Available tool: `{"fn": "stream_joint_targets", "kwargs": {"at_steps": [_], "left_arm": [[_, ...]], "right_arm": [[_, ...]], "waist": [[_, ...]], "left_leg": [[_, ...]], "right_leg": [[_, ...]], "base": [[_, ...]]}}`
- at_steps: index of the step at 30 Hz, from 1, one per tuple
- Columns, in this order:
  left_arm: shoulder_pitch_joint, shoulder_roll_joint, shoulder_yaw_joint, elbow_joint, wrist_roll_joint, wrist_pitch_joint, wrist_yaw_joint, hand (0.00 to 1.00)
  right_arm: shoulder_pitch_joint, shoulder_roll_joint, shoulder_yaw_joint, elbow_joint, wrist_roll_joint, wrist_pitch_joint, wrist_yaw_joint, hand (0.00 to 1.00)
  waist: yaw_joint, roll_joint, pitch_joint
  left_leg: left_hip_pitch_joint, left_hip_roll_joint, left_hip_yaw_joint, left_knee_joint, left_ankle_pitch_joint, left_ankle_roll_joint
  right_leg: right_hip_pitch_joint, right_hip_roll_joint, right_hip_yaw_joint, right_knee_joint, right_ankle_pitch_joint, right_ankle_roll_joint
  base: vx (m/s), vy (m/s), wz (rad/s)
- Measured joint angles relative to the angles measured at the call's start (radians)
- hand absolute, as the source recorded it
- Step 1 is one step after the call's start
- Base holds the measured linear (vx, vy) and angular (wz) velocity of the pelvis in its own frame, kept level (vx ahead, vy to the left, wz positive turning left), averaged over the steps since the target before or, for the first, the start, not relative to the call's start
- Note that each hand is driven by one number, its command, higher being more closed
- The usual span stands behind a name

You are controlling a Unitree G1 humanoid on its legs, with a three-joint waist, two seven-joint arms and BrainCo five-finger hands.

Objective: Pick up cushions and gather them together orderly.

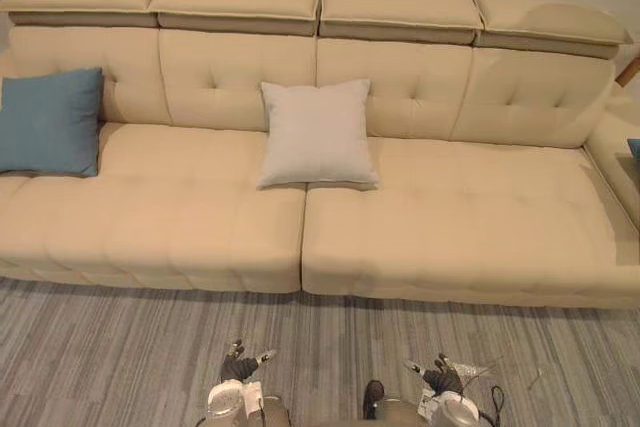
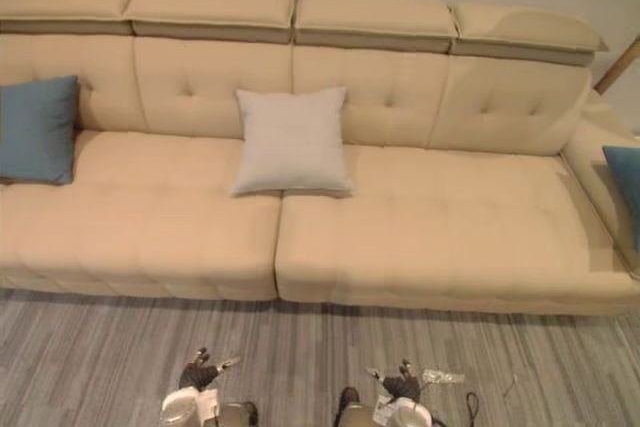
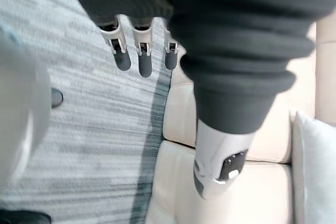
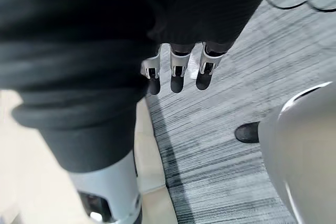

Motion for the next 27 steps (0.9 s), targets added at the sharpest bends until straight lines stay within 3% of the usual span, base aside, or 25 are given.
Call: {"fn": "stream_joint_targets", "kwargs": {"at_steps": [4,8,9,10,11,12,13,14,15,16,17,19,21,22,23,25,27], "left_arm": [[-0.003,0.001,0.000,0.004,0.022,0.007,-0.001,0.00],[-0.035,0.001,-0.001,0.004,0.040,0.008,-0.003,0.00],[-0.049,0.004,-0.001,0.003,0.040,0.009,-0.003,0.00],[-0.060,0.006,0.000,0.003,0.040,0.008,-0.003,0.00],[-0.060,0.009,0.001,0.004,0.042,0.009,-0.004,0.00],[-0.073,0.012,-0.002,-0.001,0.050,0.009,-0.004,0.00],[-0.073,0.014,-0.003,-0.005,0.052,0.009,-0.004,0.00],[-0.064,0.020,-0.006,-0.007,0.057,0.009,-0.004,0.00],[-0.063,0.026,0.000,-0.008,0.057,0.009,-0.004,0.00],[-0.064,0.032,0.000,-0.007,0.057,0.009,-0.004,0.00],[-0.066,0.045,-0.001,0.000,0.057,0.010,-0.005,0.00],[-0.067,0.058,-0.008,0.004,0.059,0.010,-0.008,0.00],[-0.067,0.054,-0.009,0.006,0.079,0.010,-0.020,0.00],[-0.065,0.052,-0.008,0.006,0.079,0.010,-0.022,0.00],[-0.051,0.051,-0.007,0.009,0.079,0.010,-0.027,0.00],[-0.041,0.058,-0.007,-0.012,0.076,0.009,-0.027,0.00],[-0.041,0.054,-0.009,-0.031,0.076,0.007,-0.025,0.00]], "right_arm": [[-0.004,-0.004,-0.013,0.011,0.001,0.000,0.001,0.00],[-0.031,-0.004,-0.012,0.003,0.001,0.001,0.001,0.00],[-0.054,-0.006,-0.009,0.001,-0.001,0.001,0.000,0.00],[-0.086,-0.007,-0.004,-0.001,-0.002,0.000,-0.001,0.00],[-0.094,-0.007,-0.004,0.000,-0.003,0.002,0.000,0.00],[-0.110,-0.020,-0.002,0.011,-0.005,0.005,-0.001,0.00],[-0.110,-0.028,-0.001,0.026,-0.007,0.005,-0.001,0.00],[-0.130,-0.043,0.000,0.052,-0.021,0.008,-0.002,0.00],[-0.136,-0.054,0.007,0.056,-0.041,0.014,-0.004,0.00],[-0.136,-0.058,0.018,0.056,-0.042,0.015,-0.004,0.00],[-0.131,-0.066,0.038,0.058,-0.042,0.016,-0.001,0.00],[-0.137,-0.074,0.059,0.083,-0.042,0.019,-0.001,0.00],[-0.107,-0.079,0.070,0.084,-0.041,0.019,-0.001,0.00],[-0.102,-0.079,0.070,0.084,-0.041,0.020,-0.002,0.00],[-0.099,-0.079,0.071,0.087,-0.040,0.021,-0.002,0.00],[-0.114,-0.081,0.070,0.101,-0.038,0.019,-0.002,0.00],[-0.130,-0.084,0.070,0.125,-0.036,0.020,-0.003,0.00]], "waist": [[-0.001,0.009,0.001],[-0.001,-0.011,0.016],[0.001,-0.018,0.025],[0.003,-0.010,0.034],[0.005,-0.001,0.044],[0.003,-0.016,0.048],[0.005,-0.013,0.051],[0.013,-0.013,0.055],[0.016,-0.015,0.062],[0.015,-0.014,0.070],[0.010,-0.009,0.076],[0.018,-0.002,0.081],[0.011,0.010,0.090],[0.013,0.013,0.094],[0.021,0.013,0.105],[0.032,0.009,0.109],[0.044,0.010,0.121]], "left_leg": [[0.015,-0.006,0.006,-0.012,0.003,0.004],[0.002,0.010,0.092,-0.001,-0.014,0.003],[-0.014,0.022,0.133,0.012,-0.026,0.014],[-0.027,0.070,0.217,0.006,-0.024,0.020],[-0.028,0.079,0.242,0.006,-0.024,0.020],[-0.004,0.088,0.321,-0.001,-0.023,0.017],[0.007,0.091,0.353,0.000,-0.024,0.017],[0.032,0.100,0.421,0.008,-0.036,0.016],[0.055,0.118,0.476,0.031,-0.049,-0.004],[0.063,0.120,0.479,0.045,-0.056,-0.012],[0.066,0.130,0.458,0.066,-0.070,-0.015],[0.048,0.188,0.400,0.175,-0.091,0.013],[-0.026,0.298,0.291,0.473,-0.083,0.061],[-0.038,0.315,0.272,0.537,-0.083,0.089],[-0.082,0.315,0.183,0.671,-0.094,0.131],[-0.181,0.203,0.005,0.686,-0.122,0.066],[-0.220,0.132,-0.064,0.568,-0.133,0.047]], "right_leg": [[-0.003,0.010,0.044,-0.038,0.028,0.000],[-0.078,0.039,0.134,-0.039,0.074,-0.014],[-0.118,0.059,0.117,-0.060,0.136,-0.042],[-0.131,0.087,0.025,-0.140,0.231,-0.119],[-0.143,0.081,-0.058,-0.111,0.197,-0.144],[-0.158,0.034,-0.382,0.070,0.021,-0.210],[-0.148,0.013,-0.484,0.112,-0.034,-0.226],[-0.113,-0.019,-0.646,0.171,-0.129,-0.240],[-0.086,-0.027,-0.710,0.184,-0.165,-0.222],[-0.088,-0.012,-0.687,0.181,-0.157,-0.215],[-0.090,0.022,-0.642,0.167,-0.160,-0.210],[-0.077,0.075,-0.590,0.143,-0.181,-0.195],[-0.012,0.155,-0.553,0.101,-0.193,-0.214],[0.004,0.171,-0.542,0.094,-0.195,-0.218],[0.040,0.201,-0.505,0.082,-0.200,-0.226],[0.067,0.223,-0.444,0.051,-0.195,-0.218],[0.089,0.231,-0.397,0.022,-0.184,-0.201]], "base": [[0.06,0.027,-0.41],[-0.03,0.000,-0.87],[-0.12,-0.016,-1.64],[-0.14,-0.043,-1.68],[-0.13,-0.072,-1.78],[-0.08,-0.056,-1.26],[-0.07,-0.045,-1.69],[-0.02,-0.105,-1.65],[-0.01,-0.108,-1.62],[0.01,-0.135,-1.36],[0.04,-0.124,-1.25],[0.06,-0.192,-1.08],[0.06,-0.222,-0.51],[0.06,-0.159,-0.56],[0.05,-0.090,-0.68],[0.09,-0.062,-0.90],[0.11,-0.013,-0.93]]}}
